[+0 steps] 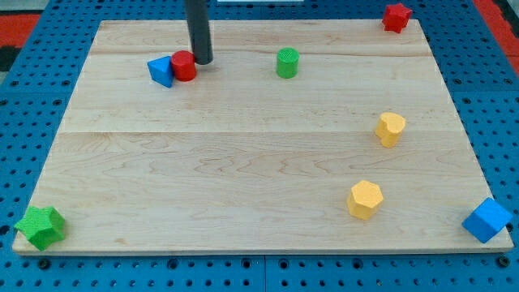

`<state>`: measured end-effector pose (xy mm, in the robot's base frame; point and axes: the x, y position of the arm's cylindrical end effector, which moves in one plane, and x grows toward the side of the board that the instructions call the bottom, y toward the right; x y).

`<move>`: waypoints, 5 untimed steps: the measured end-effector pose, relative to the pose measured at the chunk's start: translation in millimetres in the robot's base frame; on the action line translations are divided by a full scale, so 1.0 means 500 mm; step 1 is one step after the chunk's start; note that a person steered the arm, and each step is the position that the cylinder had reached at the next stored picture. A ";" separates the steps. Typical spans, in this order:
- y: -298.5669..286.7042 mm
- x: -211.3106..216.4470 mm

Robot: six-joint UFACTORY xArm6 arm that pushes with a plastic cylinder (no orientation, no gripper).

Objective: Push the red circle and blue triangle towards the left

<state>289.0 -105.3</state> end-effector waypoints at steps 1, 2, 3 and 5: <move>0.017 0.030; 0.037 0.046; -0.044 0.046; -0.147 0.065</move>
<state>321.6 -179.0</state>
